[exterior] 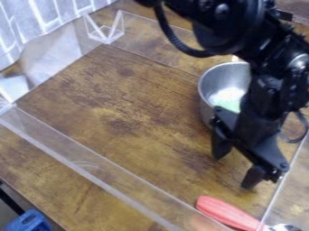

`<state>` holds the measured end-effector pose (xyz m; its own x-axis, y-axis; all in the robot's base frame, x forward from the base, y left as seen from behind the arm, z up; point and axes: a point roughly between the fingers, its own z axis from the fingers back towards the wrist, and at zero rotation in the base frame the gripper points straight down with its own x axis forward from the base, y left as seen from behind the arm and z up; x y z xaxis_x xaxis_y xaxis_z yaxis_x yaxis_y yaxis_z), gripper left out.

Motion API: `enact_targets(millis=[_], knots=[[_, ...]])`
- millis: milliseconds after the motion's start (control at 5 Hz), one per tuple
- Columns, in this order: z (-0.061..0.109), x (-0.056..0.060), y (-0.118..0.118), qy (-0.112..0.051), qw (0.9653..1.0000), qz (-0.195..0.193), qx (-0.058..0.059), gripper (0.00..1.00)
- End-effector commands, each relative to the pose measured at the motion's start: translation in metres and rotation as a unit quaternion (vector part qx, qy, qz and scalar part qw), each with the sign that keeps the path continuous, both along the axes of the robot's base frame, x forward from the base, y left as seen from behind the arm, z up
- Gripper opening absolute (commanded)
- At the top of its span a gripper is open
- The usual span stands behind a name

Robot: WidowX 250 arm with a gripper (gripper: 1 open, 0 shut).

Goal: Move the pink spoon to the right side of the table

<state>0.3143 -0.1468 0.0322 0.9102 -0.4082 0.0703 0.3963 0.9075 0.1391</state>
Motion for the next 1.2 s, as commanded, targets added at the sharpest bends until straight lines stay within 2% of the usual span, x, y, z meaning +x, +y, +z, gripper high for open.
enact_targets(millis=[0, 200, 400, 600, 1000], knots=[[0.007, 0.004, 0.018, -0.025, 0.9995, 0.008, -0.016, 1.00], [0.000, -0.003, 0.022, -0.030, 0.9988, 0.031, -0.021, 1.00], [-0.004, -0.009, 0.015, -0.031, 0.9978, 0.053, -0.024, 1.00], [-0.002, -0.016, 0.014, -0.031, 0.9966, 0.072, -0.024, 1.00], [0.001, -0.027, 0.018, -0.027, 0.9962, 0.081, -0.021, 1.00]])
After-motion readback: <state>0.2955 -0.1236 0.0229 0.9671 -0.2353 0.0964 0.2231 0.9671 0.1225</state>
